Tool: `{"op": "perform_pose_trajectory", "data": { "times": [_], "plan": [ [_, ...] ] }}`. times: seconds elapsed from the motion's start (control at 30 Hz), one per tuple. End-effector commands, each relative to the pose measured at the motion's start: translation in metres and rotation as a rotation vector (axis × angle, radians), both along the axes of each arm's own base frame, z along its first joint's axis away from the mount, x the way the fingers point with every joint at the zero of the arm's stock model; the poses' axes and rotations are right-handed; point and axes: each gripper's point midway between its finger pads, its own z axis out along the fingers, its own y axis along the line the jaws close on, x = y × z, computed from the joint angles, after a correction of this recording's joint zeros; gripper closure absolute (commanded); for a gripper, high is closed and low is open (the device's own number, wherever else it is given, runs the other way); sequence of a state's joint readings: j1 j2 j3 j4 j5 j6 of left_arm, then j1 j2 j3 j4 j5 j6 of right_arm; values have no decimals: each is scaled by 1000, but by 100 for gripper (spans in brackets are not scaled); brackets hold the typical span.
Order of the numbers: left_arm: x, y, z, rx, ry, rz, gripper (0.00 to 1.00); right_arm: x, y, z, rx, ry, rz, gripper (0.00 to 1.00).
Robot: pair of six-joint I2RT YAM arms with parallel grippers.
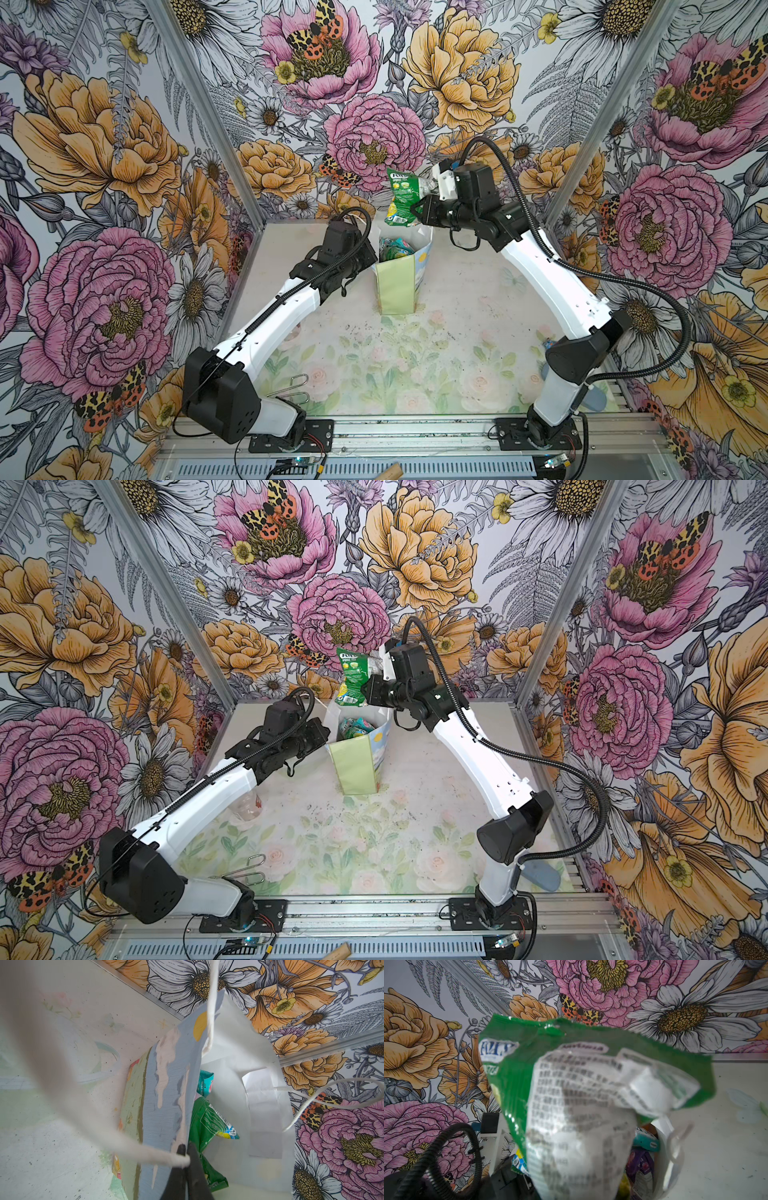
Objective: Place the snacks into the paper bag
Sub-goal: 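Lift the green candy bag and carry it over the paper bag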
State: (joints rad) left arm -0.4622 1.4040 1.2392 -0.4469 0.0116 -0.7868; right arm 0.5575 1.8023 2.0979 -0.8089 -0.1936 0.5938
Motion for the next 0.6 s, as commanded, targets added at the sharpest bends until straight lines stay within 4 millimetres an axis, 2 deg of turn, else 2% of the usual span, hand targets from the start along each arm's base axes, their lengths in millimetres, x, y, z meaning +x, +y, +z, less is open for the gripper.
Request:
{"op": "perform_pose_trajectory", "data": {
  "times": [0.0, 0.27, 0.57],
  "plan": [
    [-3, 4, 6, -7, -17, 10, 100, 0, 6, 31, 36, -83, 4, 100],
    [-3, 3, 5, -8, -14, 7, 100, -1, 15, 4, -26, -28, 2, 100],
    [-2, 2, 5, -8, -13, 4, 100, 4, 11, -26, -148, 32, -26, 100]
  ]
}}
